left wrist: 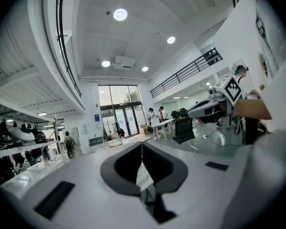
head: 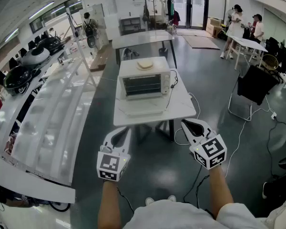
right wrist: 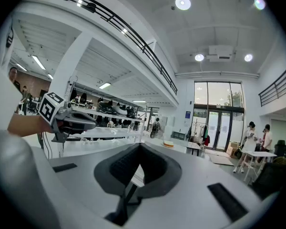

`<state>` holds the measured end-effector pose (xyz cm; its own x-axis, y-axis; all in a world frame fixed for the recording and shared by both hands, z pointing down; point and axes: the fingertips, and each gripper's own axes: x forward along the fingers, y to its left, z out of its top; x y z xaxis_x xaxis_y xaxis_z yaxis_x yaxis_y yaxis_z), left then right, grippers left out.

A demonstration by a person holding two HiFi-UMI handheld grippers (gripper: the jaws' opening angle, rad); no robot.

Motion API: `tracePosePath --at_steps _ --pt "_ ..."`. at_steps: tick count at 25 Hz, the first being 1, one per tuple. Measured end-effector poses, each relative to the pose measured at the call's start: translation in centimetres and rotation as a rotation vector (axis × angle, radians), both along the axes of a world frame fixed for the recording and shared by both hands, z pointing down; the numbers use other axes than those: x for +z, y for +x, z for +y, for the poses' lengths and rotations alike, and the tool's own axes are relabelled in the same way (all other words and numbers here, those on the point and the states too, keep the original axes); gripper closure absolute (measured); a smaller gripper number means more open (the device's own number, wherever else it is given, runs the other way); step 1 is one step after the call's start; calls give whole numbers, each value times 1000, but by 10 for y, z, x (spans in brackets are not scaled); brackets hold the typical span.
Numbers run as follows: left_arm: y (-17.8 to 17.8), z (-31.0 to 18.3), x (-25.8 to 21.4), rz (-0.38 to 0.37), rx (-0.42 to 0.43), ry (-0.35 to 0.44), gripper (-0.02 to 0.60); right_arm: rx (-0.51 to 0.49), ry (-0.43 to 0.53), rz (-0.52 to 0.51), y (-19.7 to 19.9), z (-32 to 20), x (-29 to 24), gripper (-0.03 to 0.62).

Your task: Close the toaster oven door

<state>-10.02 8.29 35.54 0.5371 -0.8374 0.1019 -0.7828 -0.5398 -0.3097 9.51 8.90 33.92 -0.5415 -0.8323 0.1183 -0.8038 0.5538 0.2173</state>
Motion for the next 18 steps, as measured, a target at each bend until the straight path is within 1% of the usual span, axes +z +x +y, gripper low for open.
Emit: tracePosePath --at_steps 4,9,11,18 --pt "3 -2 1 3 4 -2 563 6 -8 -3 4 -3 3 580" --pt "7 -3 4 -4 9 -7 563 12 -27 -58 10 -6 5 579" --pt "8 -2 5 -7 10 -8 563 11 -32 -60 11 -5 6 579" --pt "10 -4 8 5 -6 -20 563 -17 -17 -73 12 -5 3 579"
